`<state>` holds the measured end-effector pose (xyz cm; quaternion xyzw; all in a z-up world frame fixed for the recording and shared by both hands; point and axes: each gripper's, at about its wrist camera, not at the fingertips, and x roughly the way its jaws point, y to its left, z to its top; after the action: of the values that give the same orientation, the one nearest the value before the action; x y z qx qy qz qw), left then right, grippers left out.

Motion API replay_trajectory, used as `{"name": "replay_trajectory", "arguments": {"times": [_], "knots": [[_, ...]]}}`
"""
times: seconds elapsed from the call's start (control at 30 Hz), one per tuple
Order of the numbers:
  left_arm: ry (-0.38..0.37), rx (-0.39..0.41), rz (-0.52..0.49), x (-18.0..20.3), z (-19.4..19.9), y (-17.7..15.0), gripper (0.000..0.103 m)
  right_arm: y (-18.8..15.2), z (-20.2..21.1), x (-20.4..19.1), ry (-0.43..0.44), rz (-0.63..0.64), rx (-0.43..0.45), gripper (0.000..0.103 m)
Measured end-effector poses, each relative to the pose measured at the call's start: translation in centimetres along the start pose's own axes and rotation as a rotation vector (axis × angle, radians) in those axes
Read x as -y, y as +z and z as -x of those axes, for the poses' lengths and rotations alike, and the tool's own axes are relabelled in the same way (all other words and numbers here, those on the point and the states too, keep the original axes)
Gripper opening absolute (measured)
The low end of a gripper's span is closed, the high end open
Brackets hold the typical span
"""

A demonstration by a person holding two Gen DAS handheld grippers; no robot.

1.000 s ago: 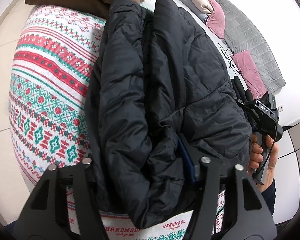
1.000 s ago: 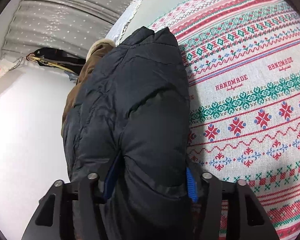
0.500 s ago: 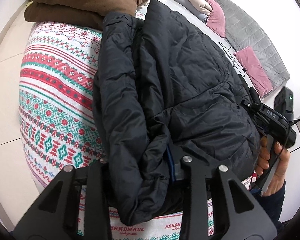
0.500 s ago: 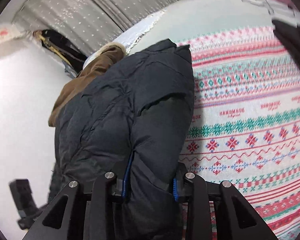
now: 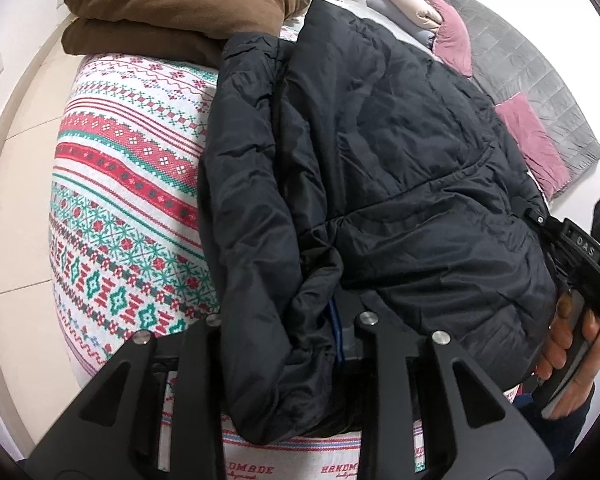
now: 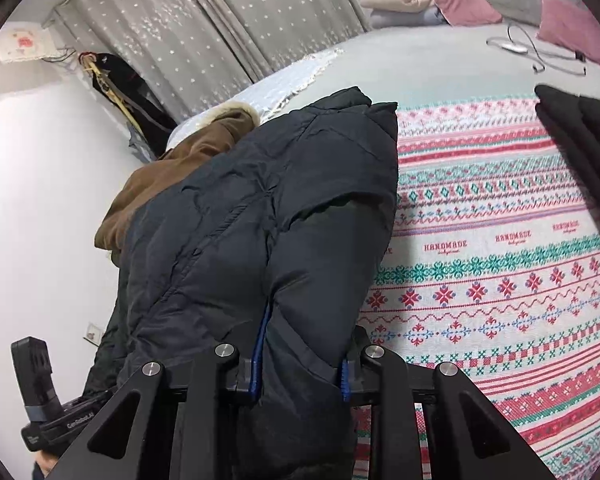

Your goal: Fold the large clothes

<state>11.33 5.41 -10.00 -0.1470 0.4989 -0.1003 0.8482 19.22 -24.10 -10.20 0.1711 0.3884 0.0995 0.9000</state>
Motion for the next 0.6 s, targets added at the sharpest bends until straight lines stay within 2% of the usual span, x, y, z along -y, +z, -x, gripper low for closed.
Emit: {"name": "replay_trajectory", "arguments": {"times": [0.07, 0.13, 0.3, 0.4, 0.47, 0.6], "knots": [[0.008, -0.017, 0.003, 0.6, -0.1, 0.1, 0.031, -0.1, -0.1, -0.2, -0.01, 0.004, 0.009, 0.027], [-0.012, -0.025, 0.001, 0.5, -0.4, 0.1, 0.035, -0.2, -0.3, -0.1, -0.023, 0.01, 0.009, 0.027], [-0.185, 0.0, 0.103, -2.8, -1.6, -0.3, 0.048, 0.1, -1.0, 0.3, -0.011, -0.017, -0.018, 0.027], [-0.207, -0.036, 0.146, -3.1, -2.0, 0.2, 0.048, 0.0, -1.1, -0.3, -0.035, 0.013, -0.017, 0.027], [-0.198, -0.033, 0.119, -2.7, -1.9, 0.5, 0.046, -0.1, -1.1, -0.8, -0.052, 0.03, -0.016, 0.027], [-0.168, 0.001, 0.097, -1.7, -1.2, 0.4, 0.028, -0.1, -1.1, -1.3, -0.062, 0.044, -0.009, 0.027]]}}
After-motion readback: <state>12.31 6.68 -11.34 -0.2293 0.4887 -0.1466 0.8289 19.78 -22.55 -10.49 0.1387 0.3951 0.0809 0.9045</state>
